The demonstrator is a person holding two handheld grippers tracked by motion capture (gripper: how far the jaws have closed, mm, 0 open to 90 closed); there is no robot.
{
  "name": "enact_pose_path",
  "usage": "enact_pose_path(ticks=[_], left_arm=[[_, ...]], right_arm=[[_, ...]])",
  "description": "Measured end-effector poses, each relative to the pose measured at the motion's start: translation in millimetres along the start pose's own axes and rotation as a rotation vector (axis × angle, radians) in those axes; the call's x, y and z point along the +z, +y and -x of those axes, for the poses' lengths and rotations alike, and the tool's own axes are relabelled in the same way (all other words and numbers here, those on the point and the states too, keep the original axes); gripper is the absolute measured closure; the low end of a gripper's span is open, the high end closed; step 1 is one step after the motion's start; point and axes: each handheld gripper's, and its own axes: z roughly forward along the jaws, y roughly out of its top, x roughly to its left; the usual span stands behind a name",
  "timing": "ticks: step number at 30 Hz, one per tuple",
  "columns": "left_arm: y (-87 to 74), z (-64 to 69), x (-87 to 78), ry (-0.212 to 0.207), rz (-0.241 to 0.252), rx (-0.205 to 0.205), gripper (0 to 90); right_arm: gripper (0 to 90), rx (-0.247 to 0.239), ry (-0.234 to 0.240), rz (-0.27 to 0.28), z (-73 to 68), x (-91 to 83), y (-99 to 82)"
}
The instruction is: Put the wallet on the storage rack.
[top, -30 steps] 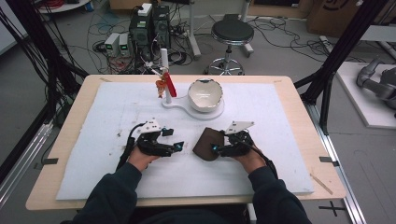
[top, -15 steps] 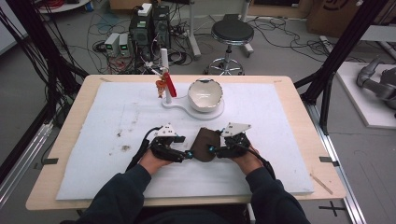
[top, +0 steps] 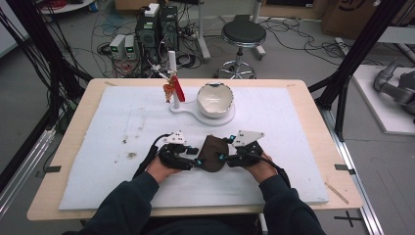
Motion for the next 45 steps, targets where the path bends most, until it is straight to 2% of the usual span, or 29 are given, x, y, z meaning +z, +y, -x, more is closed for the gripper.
enact_pose_path(ticks=[1,4,5,6,11,13,14,16,17,18,19,21,23,25,29,30,31,32,34,37,39,41,42,45], left_arm=[[0.1,0.5,0.0,-0.001,0.0,0.007,54.6],[0.1,1.2,-0.1,-0.003,-0.001,0.008,57.4],[0.1,1.8,0.2,0.0,0.003,0.014,58.0],[0.3,2.5,0.2,0.003,0.004,0.021,58.7],[0.5,7.8,1.2,0.008,0.01,0.068,61.9],[0.5,8.2,1.3,0.006,0.01,0.084,62.3],[0.5,9.0,1.6,0.007,0.013,0.087,62.6],[0.5,8.9,1.7,0.006,0.014,0.086,62.7],[0.5,8.3,1.4,0.006,0.012,0.085,62.6],[0.5,7.8,1.2,0.004,0.01,0.081,62.4],[0.5,7.2,1.7,0.009,0.011,0.071,61.1],[0.6,3.9,1.9,0.034,0.007,0.031,49.1],[0.6,1.7,2.0,0.034,0.008,0.005,39.7],[0.5,1.7,2.0,0.025,0.007,0.007,39.4],[0.3,-0.4,1.7,-0.003,0.008,0.001,39.6],[0.2,-0.1,1.4,-0.02,0.01,0.007,41.2],[0.1,0.6,1.0,-0.039,0.012,0.02,46.9],[0.1,1.2,0.9,-0.038,0.012,0.023,49.7],[-0.1,1.1,0.5,-0.05,0.009,0.014,53.3],[0.1,2.0,0.2,-0.051,0.01,0.031,55.8],[0.2,3.5,0.5,-0.051,0.022,0.036,56.8],[0.6,5.7,0.8,-0.045,0.027,0.063,58.7],[0.5,5.7,0.6,-0.043,0.024,0.066,58.9],[0.2,5.1,0.4,-0.045,0.023,0.065,59.2]], right_arm=[[47.8,0.009,0.012,0.003,2.4,-1.2,-0.7],[48.9,0.064,0.052,0.021,8.4,-2.8,-3.8],[48.1,0.07,0.053,0.021,9.3,-2.8,-4.3],[45.8,0.105,0.069,0.019,11.1,-1.3,-6.3],[35.0,0.19,0.116,-0.048,15.3,12.0,-14.2],[21.2,0.237,0.113,-0.055,20.0,14.7,-16.9],[19.4,0.274,0.126,-0.063,22.7,16.7,-19.0],[22.2,0.335,0.183,-0.075,28.8,19.7,-23.1],[30.7,0.354,0.209,-0.079,29.9,19.7,-23.7],[33.0,0.349,0.241,-0.077,30.9,18.9,-23.8],[34.5,0.336,0.232,-0.079,29.9,18.0,-22.8],[37.4,0.276,0.211,-0.069,27.0,15.7,-20.1],[38.3,0.231,0.193,-0.059,24.4,14.2,-17.7],[39.1,0.168,0.172,-0.036,21.6,11.6,-15.1],[44.5,0.093,0.159,0.01,18.7,4.2,-11.0],[47.1,0.081,0.162,0.021,18.4,0.6,-9.7],[49.1,0.068,0.159,0.038,19.0,-1.7,-8.7],[49.9,0.067,0.165,0.04,18.9,-3.6,-7.8],[50.1,0.076,0.17,0.047,19.5,-5.1,-8.1],[49.4,0.129,0.197,0.049,23.5,-5.3,-9.9],[42.2,0.189,0.217,0.031,25.8,-2.9,-11.6],[30.2,0.272,0.247,-0.032,27.0,6.9,-15.8],[23.9,0.316,0.255,-0.047,28.1,11.4,-17.5],[23.6,0.352,0.295,-0.044,33.2,16.0,-20.2]])
